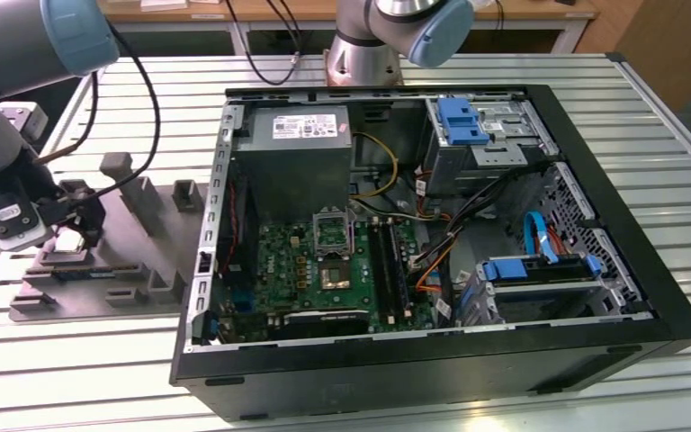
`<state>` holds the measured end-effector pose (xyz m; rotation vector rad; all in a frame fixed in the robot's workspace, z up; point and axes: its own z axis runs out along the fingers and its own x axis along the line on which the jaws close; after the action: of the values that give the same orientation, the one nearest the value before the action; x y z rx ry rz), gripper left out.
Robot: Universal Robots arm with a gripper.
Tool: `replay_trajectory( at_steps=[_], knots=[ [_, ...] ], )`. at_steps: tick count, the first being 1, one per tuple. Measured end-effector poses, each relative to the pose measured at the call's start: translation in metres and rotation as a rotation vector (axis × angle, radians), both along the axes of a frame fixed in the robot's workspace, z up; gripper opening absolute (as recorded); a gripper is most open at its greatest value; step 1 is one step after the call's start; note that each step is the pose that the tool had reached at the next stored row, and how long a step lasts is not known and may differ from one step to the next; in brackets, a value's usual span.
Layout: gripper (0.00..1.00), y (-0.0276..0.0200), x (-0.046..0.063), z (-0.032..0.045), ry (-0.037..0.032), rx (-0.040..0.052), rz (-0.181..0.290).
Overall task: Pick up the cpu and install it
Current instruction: 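Pick up the cpu and move it towards the insertion slot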
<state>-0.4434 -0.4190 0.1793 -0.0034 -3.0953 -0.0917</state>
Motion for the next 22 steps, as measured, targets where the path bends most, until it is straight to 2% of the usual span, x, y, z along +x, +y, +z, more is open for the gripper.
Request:
replay_trajectory(
  at_steps=[14,15,16,17,18,22],
  knots=[
    [0.74,-0.0015,0.0001,-0.0005,-0.0002,-0.0001,-0.003],
    [0.72,-0.0015,0.0001,-0.0005,-0.0002,0.0000,-0.003],
    [0.66,-0.0015,0.0001,-0.0005,-0.0002,0.0000,-0.003],
    [0.66,-0.0015,0.0001,-0.0005,-0.0002,0.0000,-0.003],
    [0.59,-0.0015,0.0001,-0.0005,-0.0002,0.0000,-0.003],
    [0.59,-0.0015,0.0001,-0.0003,-0.0004,0.0001,-0.003]
  ],
)
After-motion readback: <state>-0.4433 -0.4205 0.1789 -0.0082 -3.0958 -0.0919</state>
